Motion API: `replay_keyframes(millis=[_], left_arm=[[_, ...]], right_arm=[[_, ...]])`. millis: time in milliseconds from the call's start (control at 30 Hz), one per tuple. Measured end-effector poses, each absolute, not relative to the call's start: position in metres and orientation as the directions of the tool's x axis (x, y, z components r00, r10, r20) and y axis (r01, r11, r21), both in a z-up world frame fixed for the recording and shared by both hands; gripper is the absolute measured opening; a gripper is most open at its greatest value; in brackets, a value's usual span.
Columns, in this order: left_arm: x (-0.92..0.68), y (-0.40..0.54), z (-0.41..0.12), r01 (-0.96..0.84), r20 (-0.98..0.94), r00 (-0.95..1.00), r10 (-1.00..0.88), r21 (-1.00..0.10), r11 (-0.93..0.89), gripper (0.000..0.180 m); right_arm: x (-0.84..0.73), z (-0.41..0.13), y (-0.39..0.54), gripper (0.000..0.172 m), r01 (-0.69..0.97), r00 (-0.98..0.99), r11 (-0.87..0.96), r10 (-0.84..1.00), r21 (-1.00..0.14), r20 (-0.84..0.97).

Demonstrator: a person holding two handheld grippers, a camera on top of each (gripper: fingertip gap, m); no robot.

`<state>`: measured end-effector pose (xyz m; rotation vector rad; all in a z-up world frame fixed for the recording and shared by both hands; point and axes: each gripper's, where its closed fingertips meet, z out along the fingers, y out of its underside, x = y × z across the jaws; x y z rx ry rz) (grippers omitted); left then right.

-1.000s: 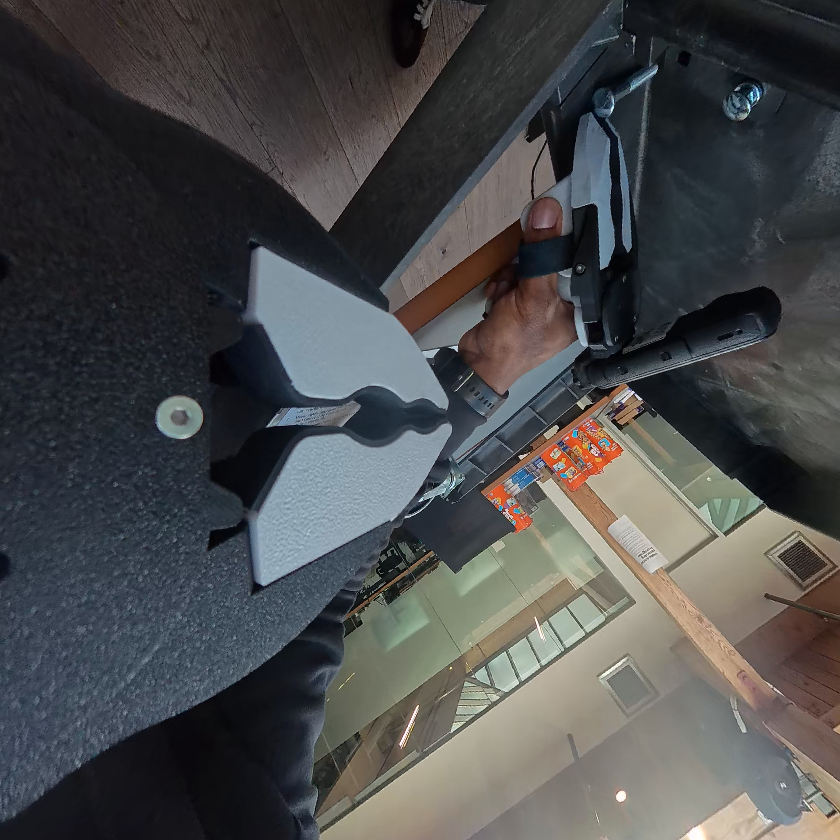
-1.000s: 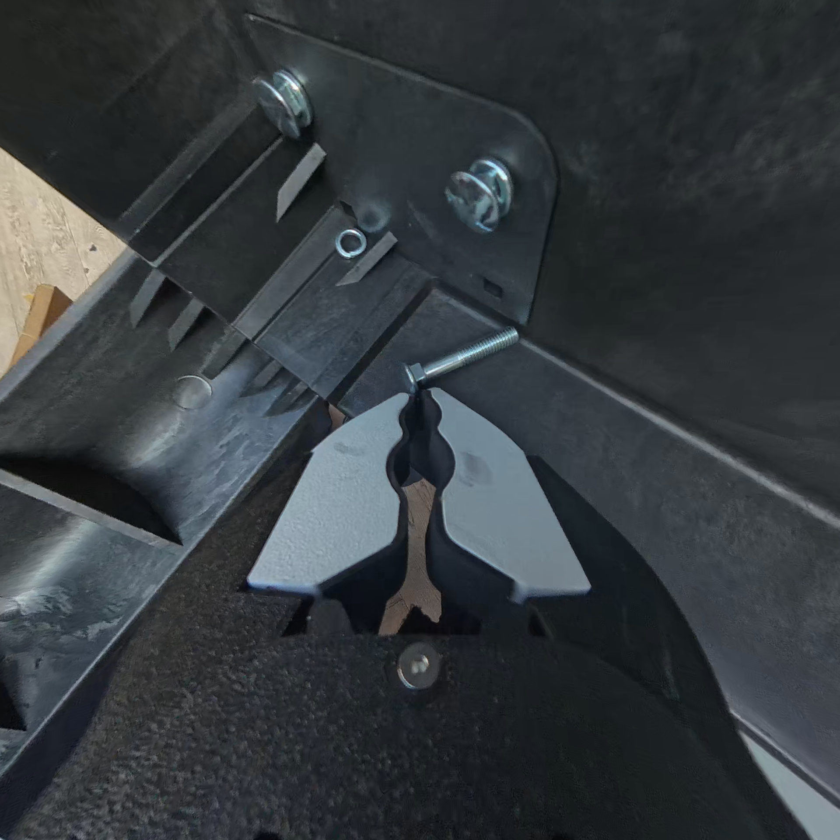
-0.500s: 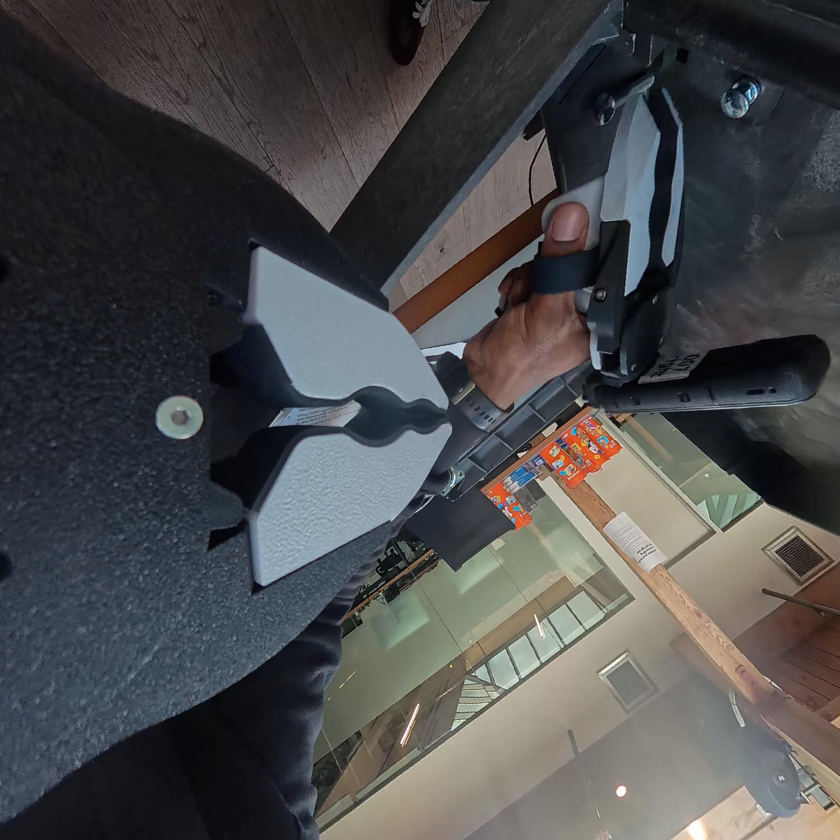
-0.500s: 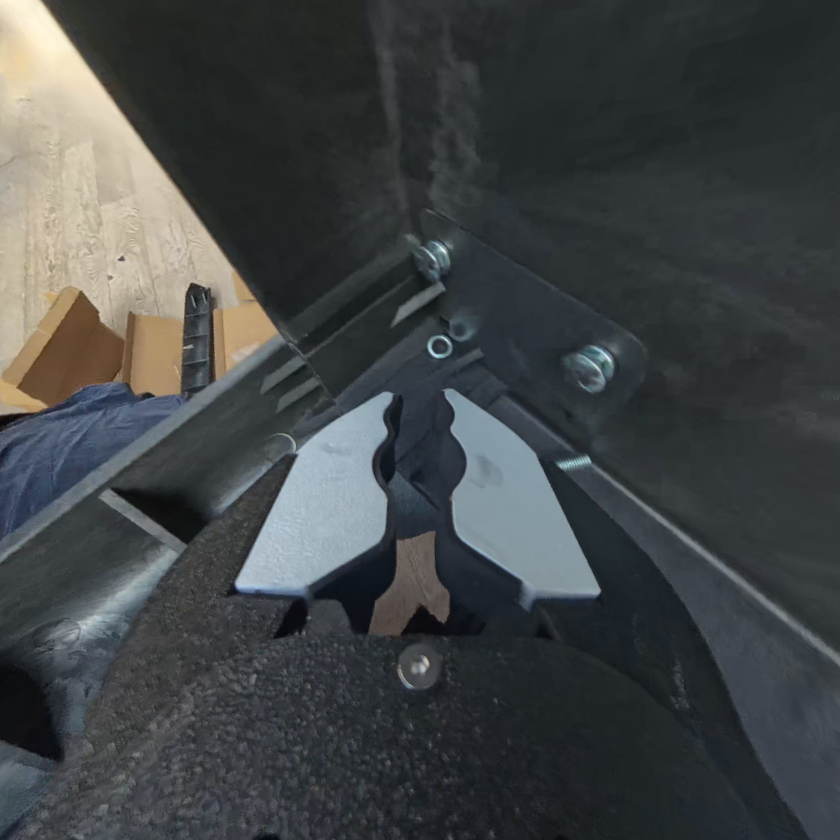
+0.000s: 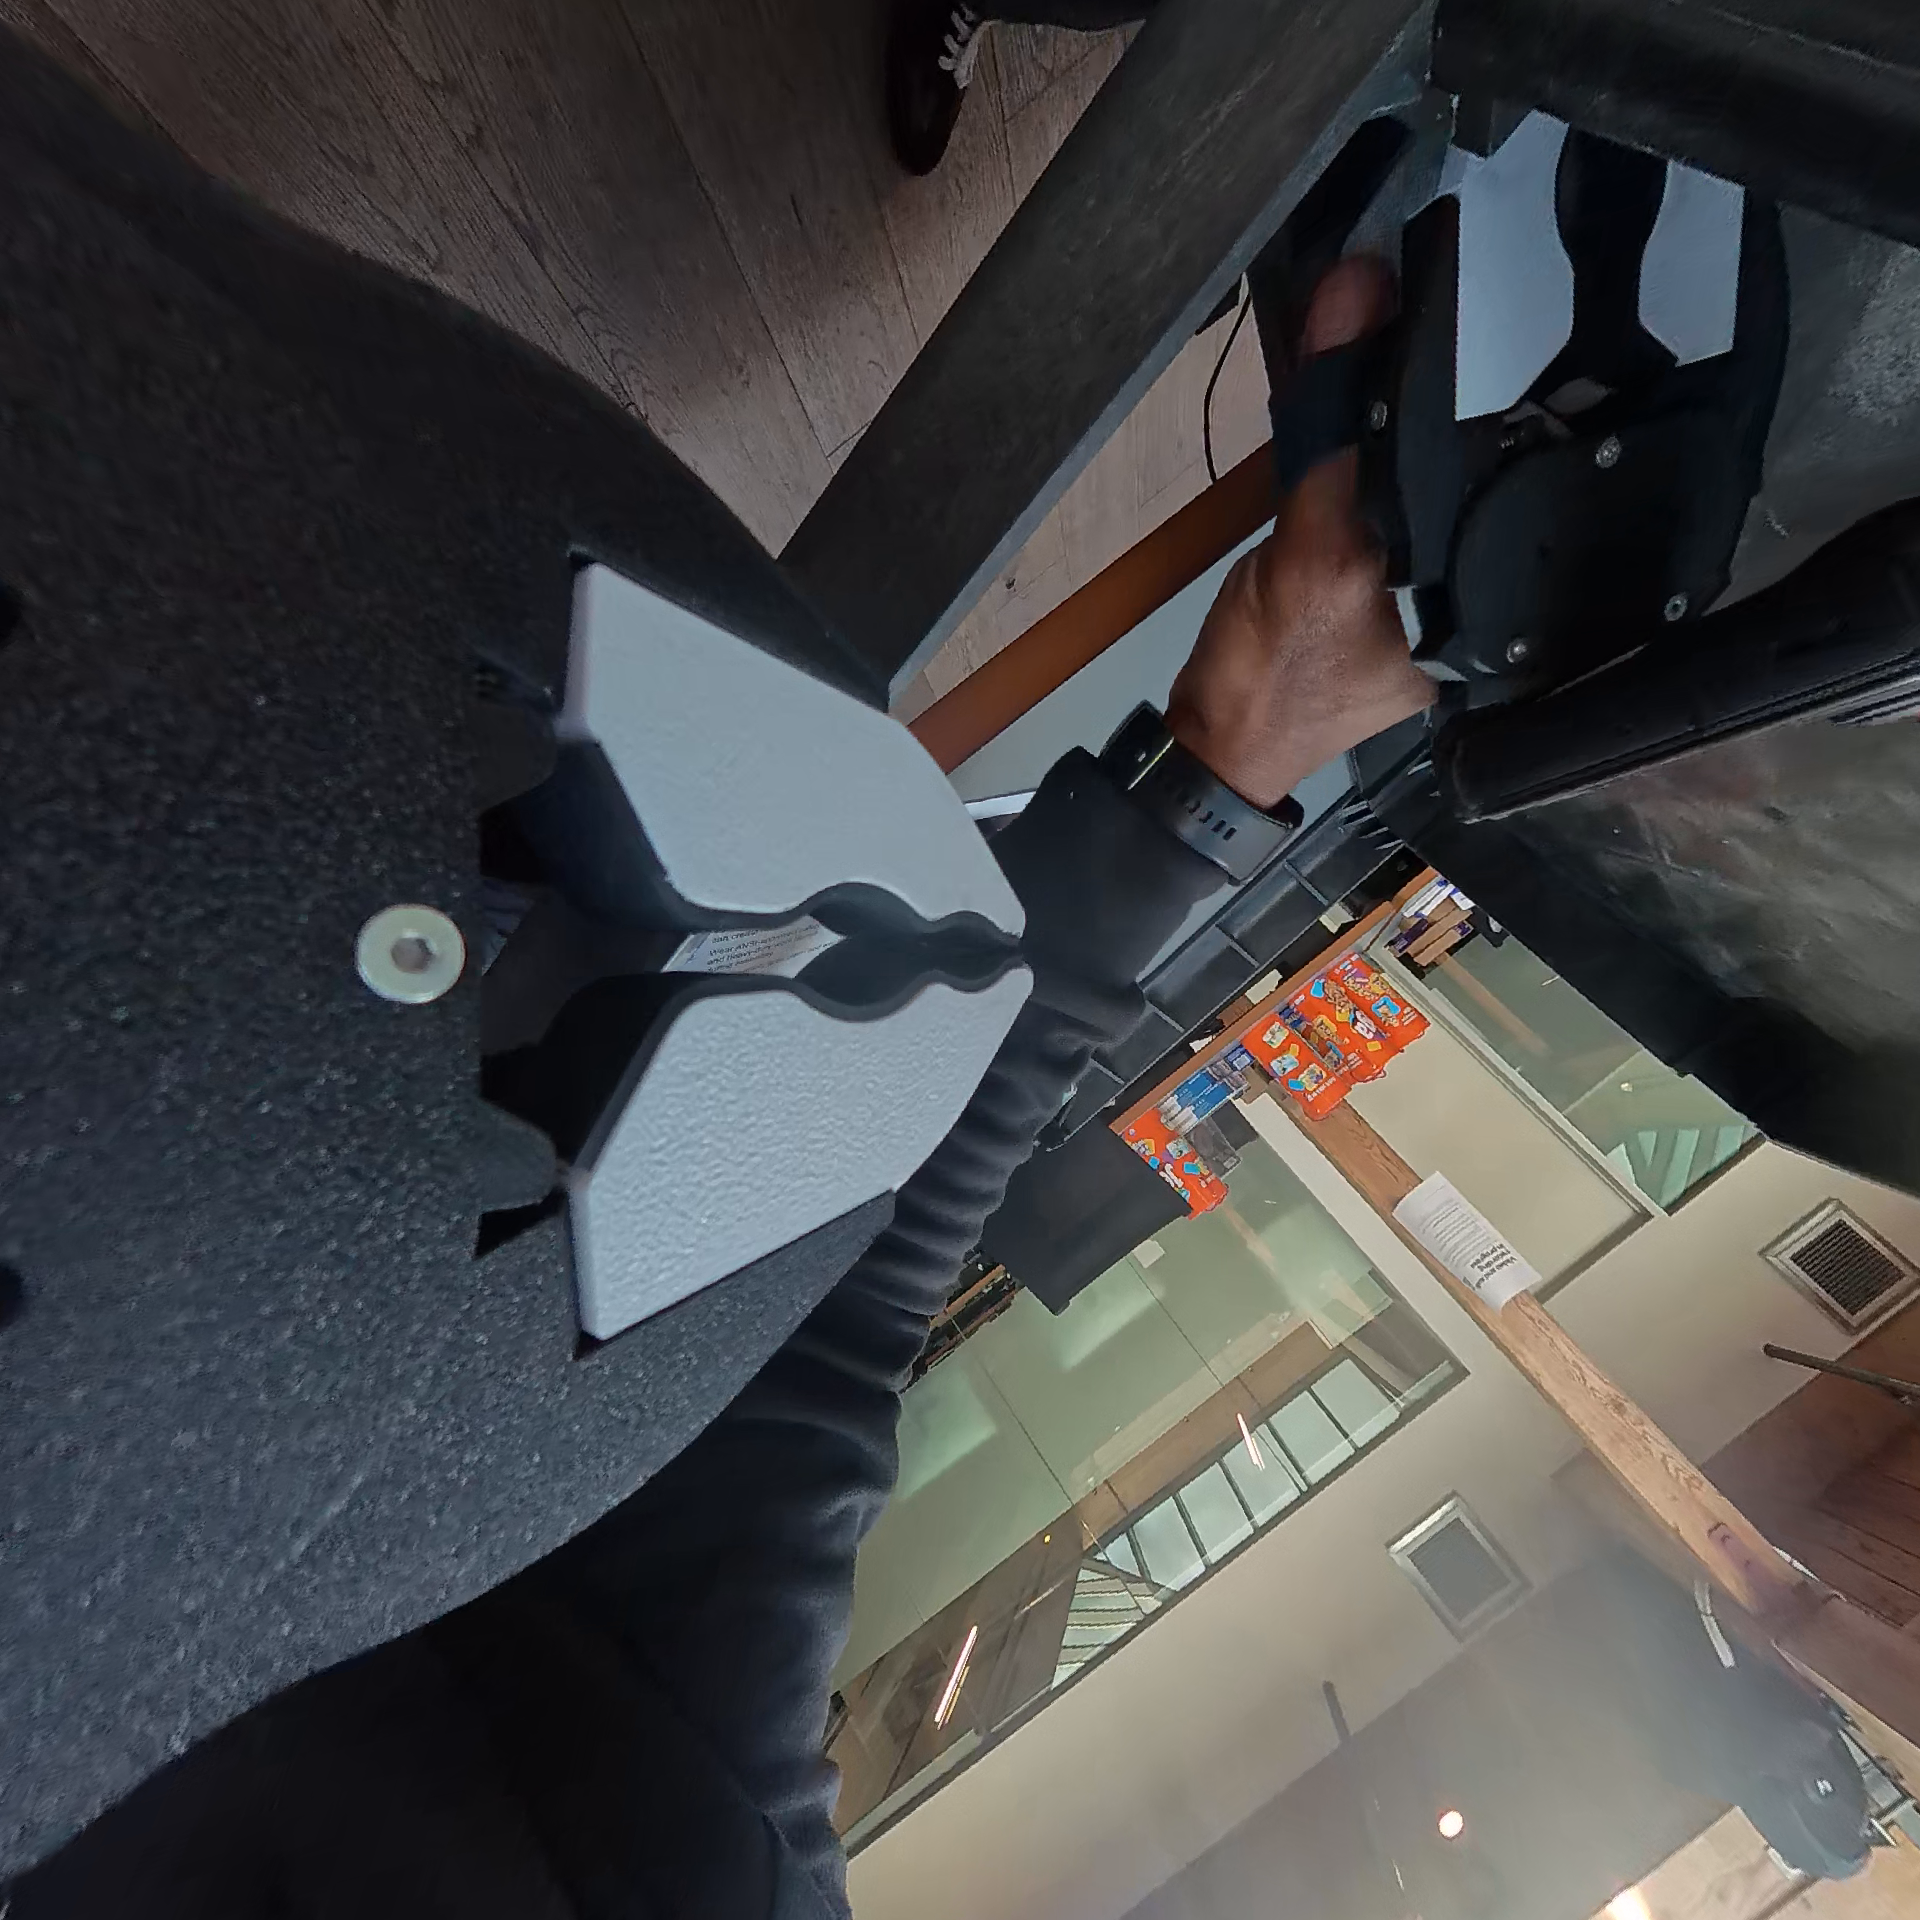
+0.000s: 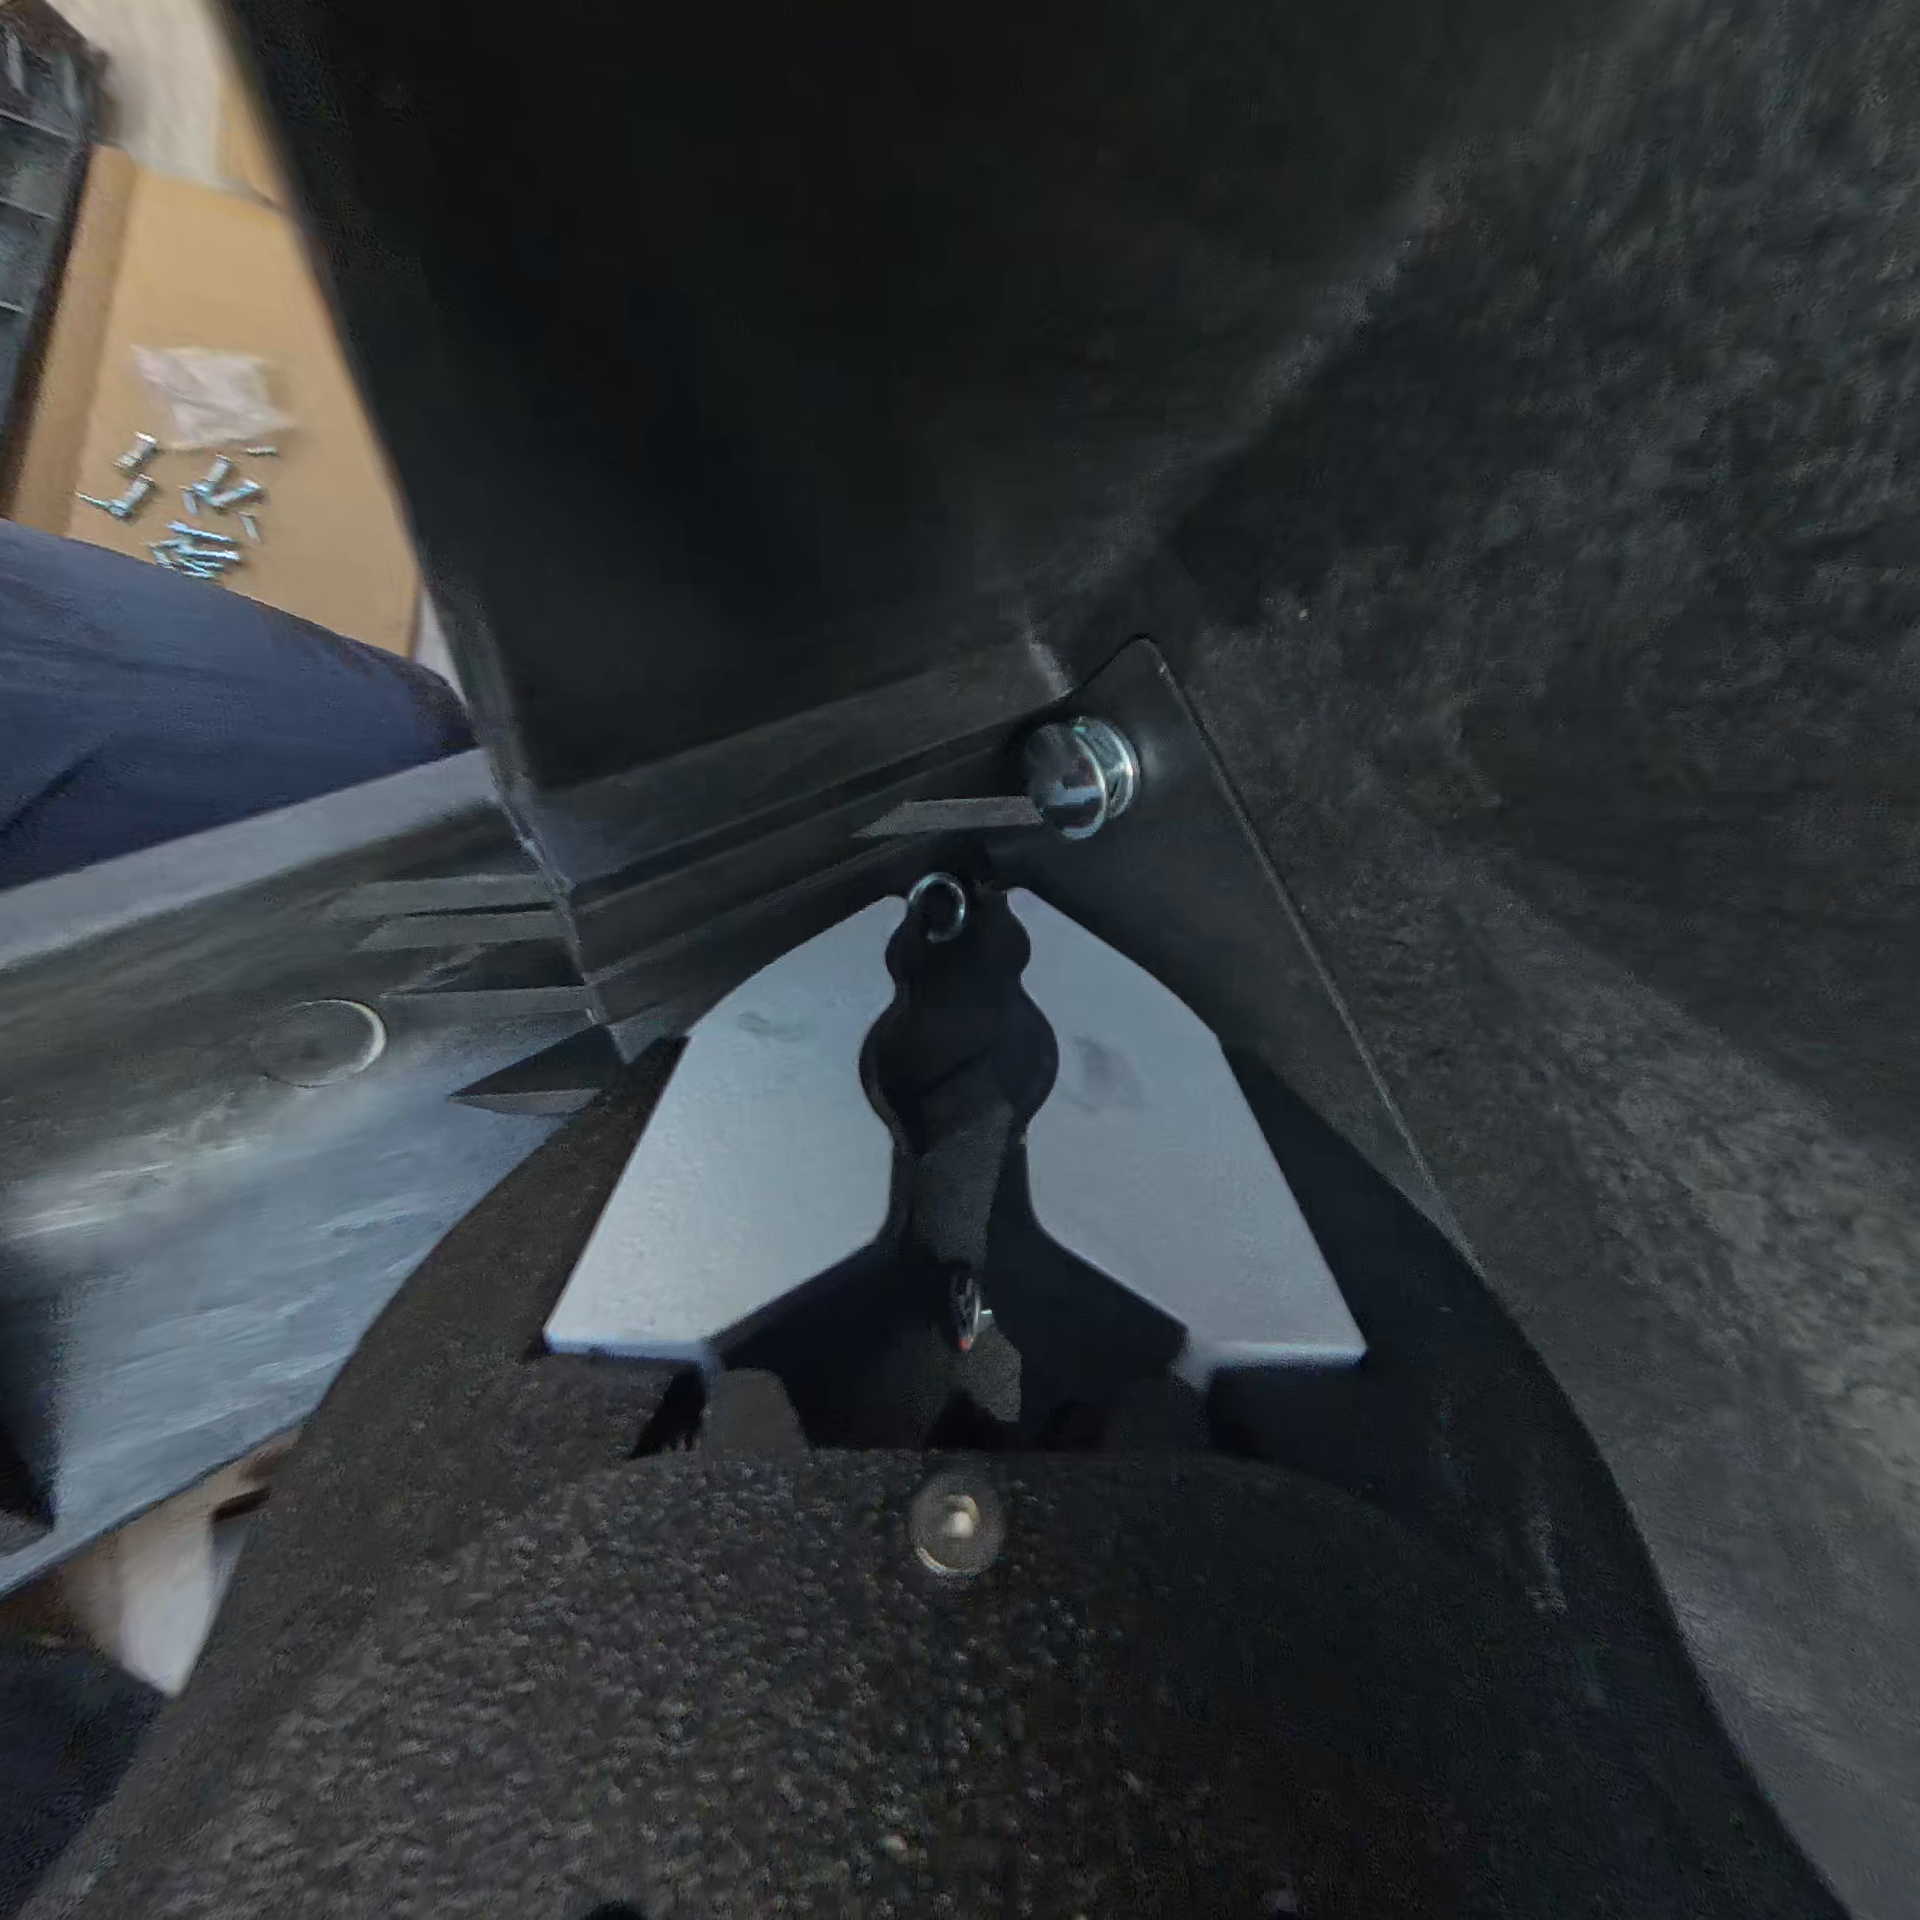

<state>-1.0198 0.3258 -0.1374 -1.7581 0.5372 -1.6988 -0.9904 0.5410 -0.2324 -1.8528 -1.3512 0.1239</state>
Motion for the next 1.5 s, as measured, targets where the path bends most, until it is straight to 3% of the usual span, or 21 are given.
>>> replay_keyframes(millis=[133,367,500,700,1133,1500], left_arm=[[-1.018,0.325,-0.139,0.130,0.736,0.077,-0.673,-0.677,-0.725,0.000],[-1.018,0.323,-0.138,0.134,0.743,0.068,-0.666,-0.668,-0.732,0.000],[-1.018,0.319,-0.137,0.136,0.743,0.064,-0.666,-0.668,-0.732,0.000],[-1.019,0.314,-0.139,0.130,0.746,0.060,-0.663,-0.665,-0.736,0.000],[-1.017,0.313,-0.140,0.124,0.747,0.057,-0.662,-0.663,-0.738,0.000],[-1.012,0.306,-0.141,0.107,0.744,0.047,-0.666,-0.667,-0.737,0.000]], right_arm=[[-0.985,-0.230,0.549,0.000,0.784,0.432,-0.040,0.752,-0.620,0.498],[-0.992,-0.236,0.549,0.000,0.771,0.430,-0.052,0.777,-0.635,0.460],[-0.993,-0.242,0.547,0.000,0.816,0.394,-0.078,0.799,-0.572,0.454],[-0.993,-0.244,0.538,0.000,0.789,0.388,-0.139,0.868,-0.598,0.311],[-0.984,-0.238,0.523,0.000,0.748,0.405,-0.182,0.887,-0.638,0.221],[-0.986,-0.238,0.525,0.023,0.636,0.491,-0.309,0.869,-0.707,0.062]])
